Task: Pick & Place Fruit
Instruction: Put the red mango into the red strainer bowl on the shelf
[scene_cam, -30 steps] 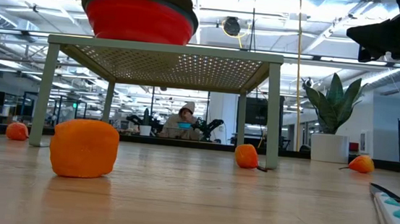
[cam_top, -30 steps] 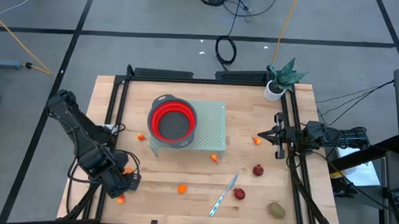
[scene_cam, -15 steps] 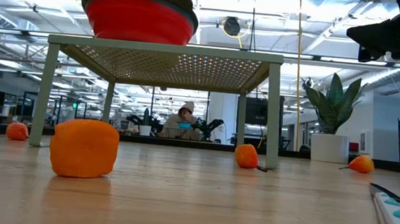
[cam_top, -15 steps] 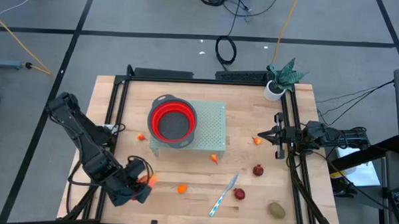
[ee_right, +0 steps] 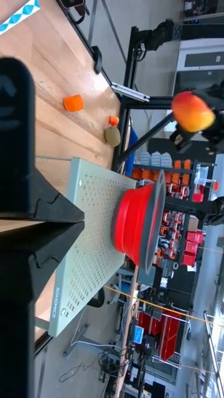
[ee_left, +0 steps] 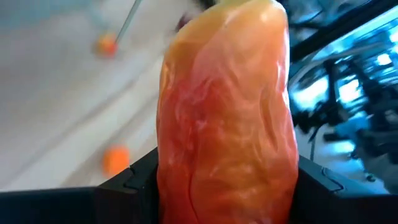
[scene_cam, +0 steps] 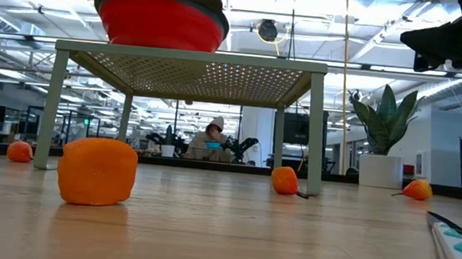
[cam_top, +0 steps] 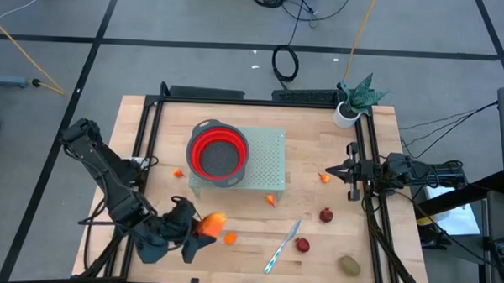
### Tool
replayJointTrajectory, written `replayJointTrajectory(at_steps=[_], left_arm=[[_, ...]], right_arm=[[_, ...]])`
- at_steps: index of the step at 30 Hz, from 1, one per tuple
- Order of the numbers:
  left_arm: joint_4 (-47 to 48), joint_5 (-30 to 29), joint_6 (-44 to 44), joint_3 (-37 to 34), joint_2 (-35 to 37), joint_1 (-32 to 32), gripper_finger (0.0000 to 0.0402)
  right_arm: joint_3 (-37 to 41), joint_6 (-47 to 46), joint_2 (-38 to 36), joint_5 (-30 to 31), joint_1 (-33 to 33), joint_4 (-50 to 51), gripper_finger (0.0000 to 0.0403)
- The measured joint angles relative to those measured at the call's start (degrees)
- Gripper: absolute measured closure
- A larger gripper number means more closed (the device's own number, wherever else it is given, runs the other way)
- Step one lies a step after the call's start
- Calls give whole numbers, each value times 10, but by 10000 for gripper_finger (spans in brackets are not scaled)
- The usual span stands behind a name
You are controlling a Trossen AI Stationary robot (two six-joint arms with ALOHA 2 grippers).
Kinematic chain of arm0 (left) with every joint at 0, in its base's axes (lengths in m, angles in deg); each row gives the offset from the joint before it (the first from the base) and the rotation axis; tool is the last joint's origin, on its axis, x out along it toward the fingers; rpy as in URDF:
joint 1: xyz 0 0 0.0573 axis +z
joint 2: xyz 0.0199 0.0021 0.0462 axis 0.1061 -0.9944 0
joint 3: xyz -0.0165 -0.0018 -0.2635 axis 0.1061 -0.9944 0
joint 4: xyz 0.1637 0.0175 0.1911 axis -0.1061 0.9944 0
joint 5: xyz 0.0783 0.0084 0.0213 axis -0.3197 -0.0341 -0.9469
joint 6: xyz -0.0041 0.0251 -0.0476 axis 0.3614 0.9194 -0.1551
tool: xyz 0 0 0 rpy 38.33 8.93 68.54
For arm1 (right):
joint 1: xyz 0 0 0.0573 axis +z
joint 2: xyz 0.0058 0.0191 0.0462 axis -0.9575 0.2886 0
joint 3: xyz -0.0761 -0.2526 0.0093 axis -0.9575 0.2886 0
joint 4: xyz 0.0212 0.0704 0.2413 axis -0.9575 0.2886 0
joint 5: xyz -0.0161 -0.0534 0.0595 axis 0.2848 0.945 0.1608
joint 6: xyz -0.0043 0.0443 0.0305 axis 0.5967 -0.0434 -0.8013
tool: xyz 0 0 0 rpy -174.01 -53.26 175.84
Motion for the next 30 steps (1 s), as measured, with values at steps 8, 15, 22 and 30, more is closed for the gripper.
replayJointTrajectory(at_steps=[8, 15, 22, 30], left_arm=[[-136, -110, 169, 0, 0, 0, 172], [-250, -149, 319, 0, 0, 0, 172], [-364, -152, 451, 0, 0, -1, 172], [-392, -152, 501, 0, 0, -1, 172]], right_arm=[[0, -1, 0, 0, 0, 0, 403], [0, -2, 0, 0, 0, 0, 403], [0, -2, 0, 0, 0, 0, 403], [0, -2, 0, 0, 0, 0, 403]])
